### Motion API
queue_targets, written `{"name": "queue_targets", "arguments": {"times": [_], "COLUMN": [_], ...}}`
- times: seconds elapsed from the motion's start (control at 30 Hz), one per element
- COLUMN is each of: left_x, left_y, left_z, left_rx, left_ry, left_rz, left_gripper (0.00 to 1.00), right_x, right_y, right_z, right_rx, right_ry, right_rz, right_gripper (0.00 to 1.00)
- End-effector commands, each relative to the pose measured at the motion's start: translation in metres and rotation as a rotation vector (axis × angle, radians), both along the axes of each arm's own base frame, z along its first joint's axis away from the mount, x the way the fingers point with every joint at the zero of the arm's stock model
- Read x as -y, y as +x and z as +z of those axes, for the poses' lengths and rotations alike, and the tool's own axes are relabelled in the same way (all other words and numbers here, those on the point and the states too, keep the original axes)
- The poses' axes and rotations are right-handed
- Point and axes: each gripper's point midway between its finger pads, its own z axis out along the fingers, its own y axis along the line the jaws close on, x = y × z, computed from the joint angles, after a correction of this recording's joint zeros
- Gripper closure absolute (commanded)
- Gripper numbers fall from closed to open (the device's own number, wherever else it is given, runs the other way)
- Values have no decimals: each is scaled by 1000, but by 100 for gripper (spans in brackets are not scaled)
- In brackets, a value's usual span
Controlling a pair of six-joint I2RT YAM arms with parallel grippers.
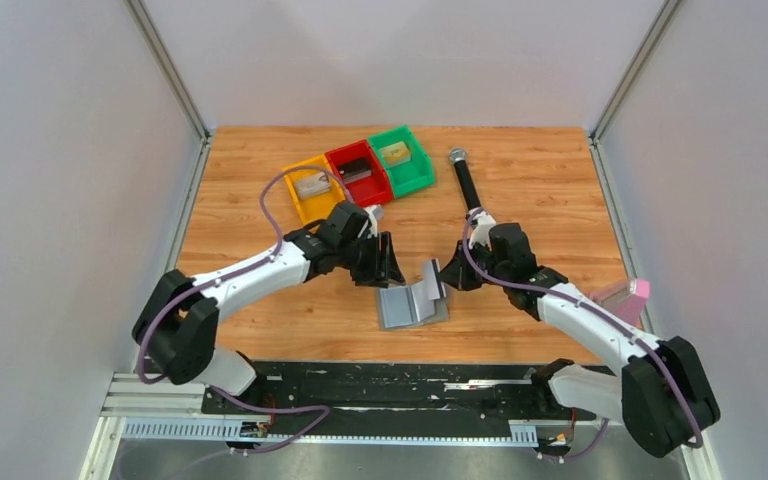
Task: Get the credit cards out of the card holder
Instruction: Place the credit card in the storage box.
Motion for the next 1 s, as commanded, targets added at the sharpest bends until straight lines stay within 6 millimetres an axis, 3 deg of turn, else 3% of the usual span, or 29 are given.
{"name": "queue_targets", "arguments": {"times": [0.0, 0.17, 0.4, 0.73, 0.97], "left_x": [-7, -16, -25, -14, -11], "left_y": [13, 13, 11, 5, 6], "left_z": [62, 96, 131, 131, 127], "left_rx": [70, 73, 57, -20, -40], "left_ry": [-79, -173, -322, -425, -439], "left_rz": [87, 148, 205, 180, 175], "left_gripper": [41, 35, 29, 30, 32], "right_x": [-5, -18, -31, -44, -51], "right_y": [20, 18, 3, -10, -18], "right_z": [52, 95, 122, 137, 125], "right_rx": [284, 623, 1061, 1239, 1242], "right_ry": [-15, -38, -218, -377, -415], "right_rz": [43, 109, 169, 153, 209], "right_gripper": [100, 100, 100, 100, 100]}}
